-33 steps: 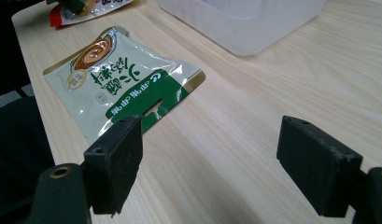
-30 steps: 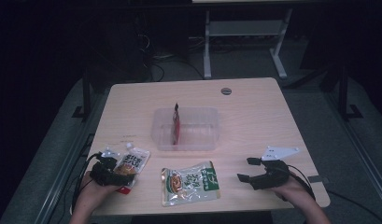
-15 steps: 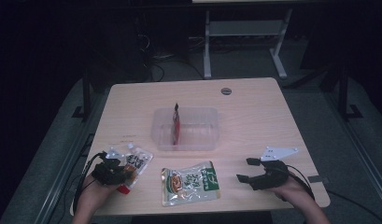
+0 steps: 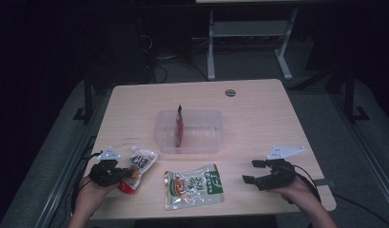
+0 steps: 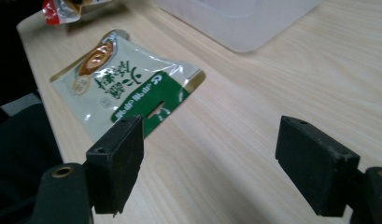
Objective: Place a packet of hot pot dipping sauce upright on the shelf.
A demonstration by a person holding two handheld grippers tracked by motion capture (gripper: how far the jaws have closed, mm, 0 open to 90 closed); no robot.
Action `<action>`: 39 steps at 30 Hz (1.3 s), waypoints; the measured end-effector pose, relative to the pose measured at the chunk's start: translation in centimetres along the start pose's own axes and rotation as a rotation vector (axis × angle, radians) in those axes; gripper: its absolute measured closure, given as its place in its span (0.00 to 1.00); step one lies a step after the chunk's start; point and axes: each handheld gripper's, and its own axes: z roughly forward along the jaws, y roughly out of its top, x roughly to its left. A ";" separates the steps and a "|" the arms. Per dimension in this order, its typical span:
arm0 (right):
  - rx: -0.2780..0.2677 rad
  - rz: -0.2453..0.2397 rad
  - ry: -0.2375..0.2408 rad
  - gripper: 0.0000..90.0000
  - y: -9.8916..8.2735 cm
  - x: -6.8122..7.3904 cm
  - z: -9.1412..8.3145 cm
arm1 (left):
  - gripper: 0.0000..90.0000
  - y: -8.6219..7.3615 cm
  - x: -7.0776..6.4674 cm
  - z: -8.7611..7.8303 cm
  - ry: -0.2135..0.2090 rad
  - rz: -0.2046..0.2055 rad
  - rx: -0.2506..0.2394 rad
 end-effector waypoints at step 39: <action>-0.061 -0.102 0.286 0.52 8.5 2.2 5.4 | 0.99 7.7 -9.2 4.1 -0.318 0.375 -0.082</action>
